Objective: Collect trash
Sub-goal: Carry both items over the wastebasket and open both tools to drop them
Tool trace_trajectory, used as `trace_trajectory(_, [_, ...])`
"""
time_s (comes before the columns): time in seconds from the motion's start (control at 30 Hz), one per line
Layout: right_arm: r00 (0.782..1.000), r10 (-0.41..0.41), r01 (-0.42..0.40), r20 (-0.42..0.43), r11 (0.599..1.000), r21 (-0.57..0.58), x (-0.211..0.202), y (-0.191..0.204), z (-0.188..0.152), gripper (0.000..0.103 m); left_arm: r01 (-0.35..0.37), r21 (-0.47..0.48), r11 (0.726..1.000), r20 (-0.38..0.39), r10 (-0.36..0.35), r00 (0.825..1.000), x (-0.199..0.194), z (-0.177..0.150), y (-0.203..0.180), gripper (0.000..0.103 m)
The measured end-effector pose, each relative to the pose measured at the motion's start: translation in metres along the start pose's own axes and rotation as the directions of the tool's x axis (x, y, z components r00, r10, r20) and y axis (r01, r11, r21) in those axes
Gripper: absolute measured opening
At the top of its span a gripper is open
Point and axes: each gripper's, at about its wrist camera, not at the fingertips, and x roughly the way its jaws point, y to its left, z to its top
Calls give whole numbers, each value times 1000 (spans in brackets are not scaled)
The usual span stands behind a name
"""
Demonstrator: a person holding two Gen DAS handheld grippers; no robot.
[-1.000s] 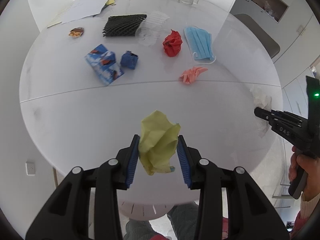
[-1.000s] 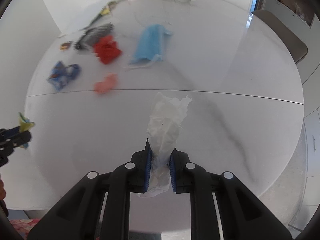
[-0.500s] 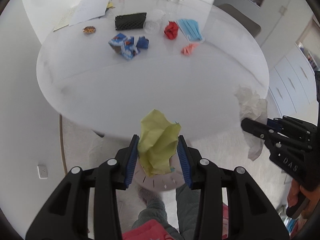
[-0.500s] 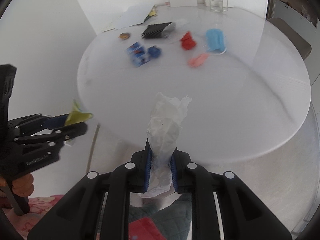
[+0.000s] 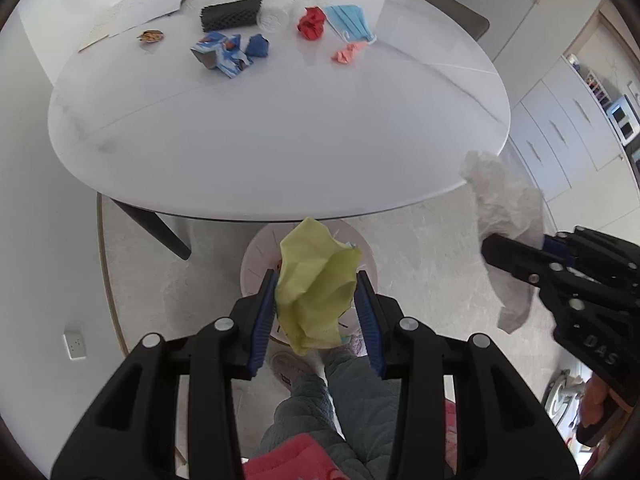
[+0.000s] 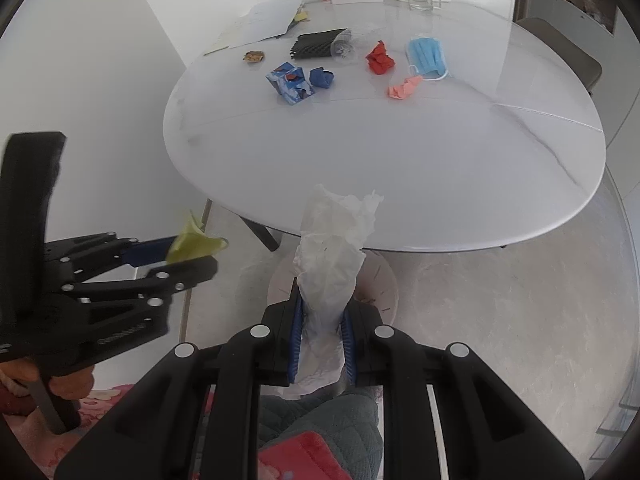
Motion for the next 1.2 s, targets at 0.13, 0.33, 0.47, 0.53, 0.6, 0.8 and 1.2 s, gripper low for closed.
trace_trajectory(0.13, [1000, -7, 7, 4, 1000, 16, -4, -1, -6, 19, 12, 0, 1000, -18, -12, 1000, 11, 1, -3, 38])
trace_trajectory(0.33, [1000, -11, 11, 2, 1000, 14, -4, -3, -4, 19, 2, 11, 1000, -35, -2, 999, 21, 4, -7, 38])
trace_trajectory(0.47, [1000, -11, 11, 0, 1000, 7, -4, -4, -3, 19, 12, 0, 1000, -35, -12, 999, 21, 5, -10, 60])
trace_trajectory(0.53, [1000, -13, 13, 2, 1000, 7, -5, -5, -3, 19, -2, 5, 1000, -14, 2, 1000, 18, 6, -12, 74])
trace_trajectory(0.6, [1000, -12, 12, 3, 1000, 7, -5, -6, -2, 19, -17, 22, 1000, 11, 16, 1000, 12, 7, -15, 82])
trace_trajectory(0.8, [1000, -7, 7, 5, 1000, 6, -7, -10, 1, 19, -39, 19, 999, 30, 39, 999, 4, 12, -13, 89])
trace_trajectory(1.2, [990, 93, -101, -106, 992, -72, 42, 9, -13, 20, -114, -99, 989, 92, 123, 988, -28, 10, 40, 93])
